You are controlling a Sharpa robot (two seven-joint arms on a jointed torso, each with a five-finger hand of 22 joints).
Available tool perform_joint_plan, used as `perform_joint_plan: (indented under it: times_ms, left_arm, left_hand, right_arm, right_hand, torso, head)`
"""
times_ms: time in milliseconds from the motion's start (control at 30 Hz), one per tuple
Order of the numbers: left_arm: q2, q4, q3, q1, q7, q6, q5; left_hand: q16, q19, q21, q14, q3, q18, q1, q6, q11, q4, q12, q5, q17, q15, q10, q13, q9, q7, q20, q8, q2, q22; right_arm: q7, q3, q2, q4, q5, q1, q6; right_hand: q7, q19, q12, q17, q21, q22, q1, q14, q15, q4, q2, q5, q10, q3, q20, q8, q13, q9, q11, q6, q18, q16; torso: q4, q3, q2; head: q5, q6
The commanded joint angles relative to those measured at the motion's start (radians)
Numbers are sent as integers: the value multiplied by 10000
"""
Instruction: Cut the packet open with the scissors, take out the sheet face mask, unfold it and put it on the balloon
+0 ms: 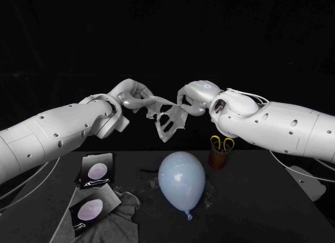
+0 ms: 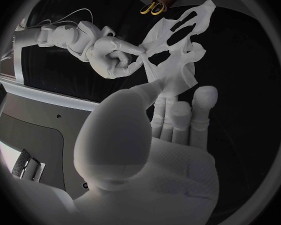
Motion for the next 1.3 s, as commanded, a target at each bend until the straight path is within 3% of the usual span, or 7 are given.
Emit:
perform_joint_plan:
  times_ms: [33, 500, 800, 900, 1067, 1300]
  left_arm:
    - [24, -91, 21, 24, 38, -12, 183]
    - [44, -166, 20, 24, -17, 162, 239]
    - [-99, -39, 19, 20, 107, 448, 276]
    - [-237, 115, 18, 17, 202, 547, 281]
    - [-613, 529, 17, 3, 446, 622, 293]
    - [-1293, 1240, 17, -27, 800, 799, 438]
  left_hand:
    - [21, 61, 61, 89, -62, 106, -21, 17, -11, -19, -10, 27, 8, -2, 72, 9, 33, 41, 15, -44, 63, 15]
    - [35, 74, 87, 116, -154, 103, -14, 88, -20, -22, 2, 28, 44, -8, 136, 13, 39, 28, 13, -79, 37, 48]
    - [35, 64, 85, 107, -172, 106, -3, 117, -31, -29, 4, 30, 21, -12, 159, 13, 39, 20, 12, -90, 32, 39]
    - [35, 64, 85, 107, -172, 106, -3, 117, -31, -29, 4, 30, 21, -12, 159, 13, 39, 20, 12, -90, 32, 39]
    - [27, 13, 57, 76, -175, 121, 56, 151, -45, -68, -8, 31, -30, -25, 168, 7, 34, 19, 7, -122, 32, -24]
    - [18, -22, 43, 37, -170, 131, 109, 176, -45, -103, -23, 31, -97, -29, 167, 1, 23, 24, 0, -166, 31, -60]
  right_arm:
    - [-246, -6, -54, 6, 374, 7, 187]
    - [-207, -6, -303, 450, 1979, 34, 92]
    - [-1, -8, -611, 1122, 4851, 92, 85]
    - [144, -9, -692, 1409, 5854, 104, 247]
    - [505, -15, -782, 1911, 7720, 112, 657]
    - [987, -53, -809, 2555, 10030, 112, 1280]
  right_hand:
    - [-10, 64, 38, 2627, 39, 733, -107, 1063, -57, -1, -14, 29, 245, -5, -29, 43, 1555, 8, 13, 94, -70, 35]
    - [-12, 128, 29, 2627, 156, 811, -112, 1063, -65, 3, -12, 30, 238, 4, -31, 43, 1547, 9, 6, 90, -99, 35]
    - [-7, 102, -39, 2627, 97, 777, -83, 1063, -87, -23, 6, 32, 182, 59, -39, 38, 1477, 10, -2, 62, -84, 35]
    - [-1, 75, -54, 2627, 43, 743, -75, 1063, -91, -31, 17, 31, 170, 81, -42, 35, 1463, 10, 0, 48, -71, 35]
    - [10, 34, -94, 2627, -36, 695, -70, 1063, -91, -35, 37, 31, 135, 110, -46, 29, 1423, 9, 7, 24, -53, 35]
    - [27, 0, -149, 2627, -103, 656, -70, 1063, -85, -37, 64, 31, 86, 144, -47, 23, 1369, 11, 19, -14, -39, 35]
  torso:
    - [0, 1, -3]
    - [0, 1, -3]
    - [-2, -7, -9]
    - [8, -14, -16]
    - [21, -35, -27]
    - [43, -97, -83]
  head:
    - [22, 25]
    - [12, 61]
    - [6, 87]
    - [7, 105]
    - [16, 233]
    - [132, 272]
